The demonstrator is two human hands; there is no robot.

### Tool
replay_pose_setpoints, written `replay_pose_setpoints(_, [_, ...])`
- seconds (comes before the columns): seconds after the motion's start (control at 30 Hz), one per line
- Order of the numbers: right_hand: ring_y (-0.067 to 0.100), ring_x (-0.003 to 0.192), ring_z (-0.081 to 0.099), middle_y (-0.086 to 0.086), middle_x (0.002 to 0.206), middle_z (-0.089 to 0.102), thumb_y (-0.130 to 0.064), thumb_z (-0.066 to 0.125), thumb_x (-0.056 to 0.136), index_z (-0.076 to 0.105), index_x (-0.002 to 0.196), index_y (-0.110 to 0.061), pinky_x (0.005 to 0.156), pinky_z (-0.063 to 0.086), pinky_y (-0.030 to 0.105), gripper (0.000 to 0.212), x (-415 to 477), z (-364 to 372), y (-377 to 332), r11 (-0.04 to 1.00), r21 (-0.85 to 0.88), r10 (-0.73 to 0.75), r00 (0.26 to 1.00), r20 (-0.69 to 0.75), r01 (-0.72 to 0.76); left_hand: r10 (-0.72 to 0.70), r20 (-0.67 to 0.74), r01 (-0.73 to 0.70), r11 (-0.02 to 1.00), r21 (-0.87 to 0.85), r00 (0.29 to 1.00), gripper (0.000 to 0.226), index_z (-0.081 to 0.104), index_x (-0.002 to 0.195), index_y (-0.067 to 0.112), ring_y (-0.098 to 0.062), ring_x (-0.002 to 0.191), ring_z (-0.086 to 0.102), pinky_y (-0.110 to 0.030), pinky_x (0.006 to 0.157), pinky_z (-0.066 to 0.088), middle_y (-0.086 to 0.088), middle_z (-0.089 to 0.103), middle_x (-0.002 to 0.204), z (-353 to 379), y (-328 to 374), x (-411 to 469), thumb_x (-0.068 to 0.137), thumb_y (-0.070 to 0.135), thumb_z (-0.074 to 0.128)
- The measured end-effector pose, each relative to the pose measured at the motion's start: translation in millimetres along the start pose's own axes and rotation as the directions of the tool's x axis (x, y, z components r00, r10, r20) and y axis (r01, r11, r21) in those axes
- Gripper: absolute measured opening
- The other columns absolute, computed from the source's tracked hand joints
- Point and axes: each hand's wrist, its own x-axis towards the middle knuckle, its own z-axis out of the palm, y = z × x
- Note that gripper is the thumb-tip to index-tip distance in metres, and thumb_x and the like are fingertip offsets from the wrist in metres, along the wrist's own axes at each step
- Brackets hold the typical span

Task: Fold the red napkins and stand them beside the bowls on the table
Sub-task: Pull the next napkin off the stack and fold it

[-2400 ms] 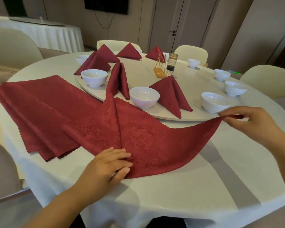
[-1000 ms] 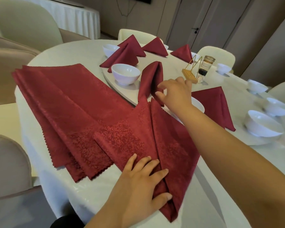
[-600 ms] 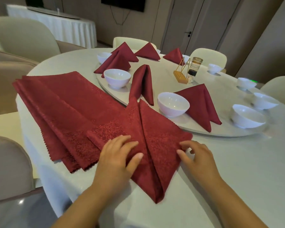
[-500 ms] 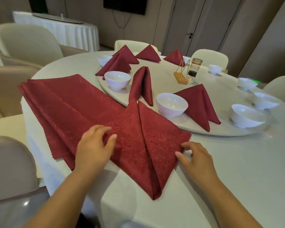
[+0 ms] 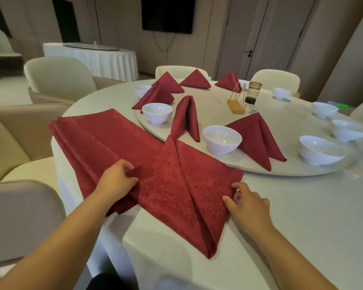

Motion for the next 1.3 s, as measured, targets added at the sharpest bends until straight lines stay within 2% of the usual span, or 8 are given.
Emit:
replay_pose_setpoints(0.2, [0.016,0.107,0.047,-0.006,0.107,0.058,-0.035,0.048,0.092,0.040,0.128,-0.024,0.086,0.023,0.027,0.039,5,6,-18,0.995,0.058,-0.085,0.996,0.037,0.083,0.035,-0.073,-0.043,0.992,-0.115,0.997,0.029,0.050,0.095,0.016,-0.018,0.091,0.050,-0.024,0.076,0.035,-0.004,0.056,0.098,-30,-25,-41,0.077,-0.001,0.065])
replay_pose_setpoints(0.33, [0.018,0.112,0.044,-0.003,0.116,0.054,-0.035,0.048,0.092,0.039,0.132,-0.022,0.090,0.025,0.028,0.043,10,14,-34,0.991,-0.001,-0.135,0.989,0.058,0.135,-0.032,-0.001,0.032,0.996,-0.083,0.999,0.036,0.052,0.106,0.011,-0.023,0.079,0.050,-0.030,0.070,0.040,0.000,0.052,0.084,-37,-43,-49,0.076,0.006,0.071])
replay_pose_setpoints(0.53, [0.016,0.117,0.039,-0.002,0.129,0.046,-0.030,0.052,0.090,0.047,0.127,-0.022,0.090,0.024,0.023,0.038,10,24,-29,0.979,0.057,-0.198,0.980,0.037,0.196,0.111,-0.126,-0.089,0.982,0.167,0.986,0.032,0.063,0.112,0.017,-0.027,0.103,0.053,-0.033,0.085,0.039,-0.005,0.057,0.102,-34,-28,-26,0.084,0.032,0.063])
replay_pose_setpoints(0.63, [0.017,0.113,0.042,-0.001,0.124,0.050,-0.026,0.056,0.088,0.055,0.120,-0.019,0.084,0.022,0.019,0.032,9,29,-20,0.972,0.125,-0.202,0.979,0.005,0.200,0.153,-0.070,-0.121,0.935,0.333,0.986,0.029,0.067,0.109,0.025,-0.029,0.115,0.047,-0.036,0.092,0.035,-0.005,0.058,0.117,-22,-8,-1,0.090,0.040,0.051])
replay_pose_setpoints(0.77, [0.017,0.108,0.045,-0.001,0.118,0.054,-0.034,0.051,0.087,0.060,0.114,-0.017,0.083,0.023,0.020,0.033,9,34,-15,0.966,0.159,-0.205,0.979,-0.020,0.206,0.104,0.048,-0.113,0.851,0.513,0.993,0.037,0.068,0.105,0.025,-0.029,0.115,0.046,-0.034,0.093,0.030,-0.007,0.059,0.115,3,15,33,0.094,0.046,0.040])
replay_pose_setpoints(0.87, [0.015,0.106,0.045,-0.002,0.116,0.055,-0.040,0.044,0.078,0.061,0.112,-0.018,0.082,0.022,0.020,0.045,11,34,-14,0.963,0.165,-0.214,0.977,-0.004,0.212,0.033,0.066,-0.064,0.843,0.533,0.997,0.042,0.069,0.097,0.023,-0.027,0.114,0.045,-0.035,0.097,0.026,-0.005,0.061,0.111,18,23,52,0.095,0.049,0.036])
replay_pose_setpoints(1.0, [0.012,0.109,0.043,-0.005,0.118,0.052,-0.039,0.044,0.085,0.058,0.116,-0.021,0.082,0.020,0.018,0.039,16,34,-9,0.960,0.154,-0.239,0.971,0.009,0.235,-0.007,0.021,-0.006,0.824,0.566,1.000,0.045,0.067,0.101,0.022,-0.027,0.114,0.046,-0.037,0.098,0.026,-0.005,0.059,0.114,29,25,66,0.090,0.056,0.041])
replay_pose_setpoints(1.3, [0.021,0.105,0.050,-0.001,0.112,0.057,-0.041,0.040,0.070,0.063,0.110,-0.018,0.083,0.026,0.025,0.051,20,36,-10,0.954,0.148,-0.266,0.964,0.016,0.260,-0.079,0.055,0.044,0.883,0.467,0.995,0.052,0.050,0.128,0.029,-0.030,0.126,0.038,-0.038,0.102,0.025,-0.007,0.047,0.132,29,15,82,0.083,0.056,0.054])
